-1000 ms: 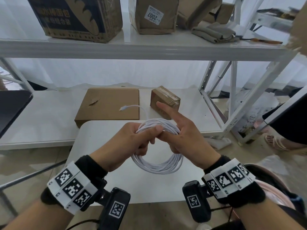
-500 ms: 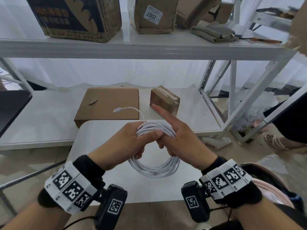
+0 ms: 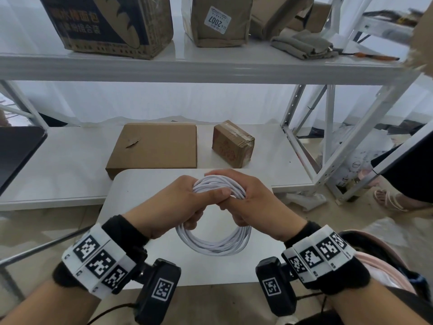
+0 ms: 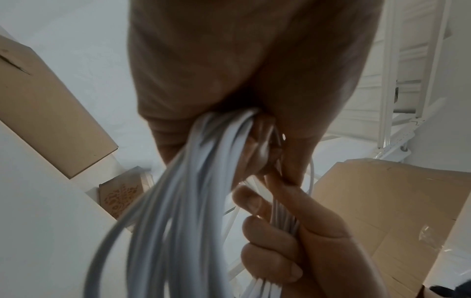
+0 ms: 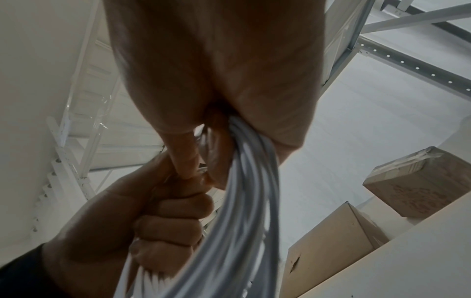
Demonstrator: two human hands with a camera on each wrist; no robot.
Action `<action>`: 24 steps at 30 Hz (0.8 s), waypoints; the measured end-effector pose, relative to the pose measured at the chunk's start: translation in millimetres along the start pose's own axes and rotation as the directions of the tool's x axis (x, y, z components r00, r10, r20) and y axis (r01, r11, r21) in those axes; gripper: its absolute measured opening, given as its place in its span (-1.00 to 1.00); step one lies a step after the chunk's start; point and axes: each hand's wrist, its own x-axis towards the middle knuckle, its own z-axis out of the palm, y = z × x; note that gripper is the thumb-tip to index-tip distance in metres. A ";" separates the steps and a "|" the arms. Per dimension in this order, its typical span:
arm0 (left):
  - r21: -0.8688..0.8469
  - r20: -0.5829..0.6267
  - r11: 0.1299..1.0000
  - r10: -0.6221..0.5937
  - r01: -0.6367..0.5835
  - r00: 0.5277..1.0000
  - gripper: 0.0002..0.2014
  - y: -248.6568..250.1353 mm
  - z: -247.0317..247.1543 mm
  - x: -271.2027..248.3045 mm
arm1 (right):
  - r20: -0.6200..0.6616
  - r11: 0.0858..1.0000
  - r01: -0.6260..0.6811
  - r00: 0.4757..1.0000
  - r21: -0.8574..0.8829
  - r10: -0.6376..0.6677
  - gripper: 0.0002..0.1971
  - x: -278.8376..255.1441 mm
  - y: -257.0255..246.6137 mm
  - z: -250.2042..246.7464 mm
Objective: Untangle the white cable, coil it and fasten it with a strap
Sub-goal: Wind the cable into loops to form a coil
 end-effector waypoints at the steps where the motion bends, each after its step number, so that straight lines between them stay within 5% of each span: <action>1: 0.003 -0.016 1.000 0.016 -0.016 1.000 -0.67 -0.4 0.3 0.2 | -0.027 1.000 -0.009 1.000 -0.010 0.009 -0.74 1.0 1.1 -0.1; 6: 0.041 -0.087 0.990 0.139 -0.136 0.986 -0.83 0.6 4.7 0.0 | -0.131 0.998 -0.050 0.990 -0.034 0.045 -0.84 5.4 9.3 -0.5; 12: -0.014 -0.133 0.996 0.090 -0.093 0.987 -0.64 1.4 5.0 2.5 | -0.177 0.988 -0.070 0.983 -0.136 0.045 -0.71 8.8 12.9 -4.0; 18: -0.102 -0.096 0.992 0.069 -0.078 0.993 -0.68 0.8 1.9 3.7 | -0.162 0.976 -0.100 0.984 -0.195 0.069 -0.55 6.9 11.8 -8.4; 24: -0.340 -0.182 0.938 0.004 -0.067 0.983 -0.53 0.2 -6.4 6.2 | -0.004 0.915 -0.160 0.985 0.369 0.174 -0.63 0.2 -3.9 -17.6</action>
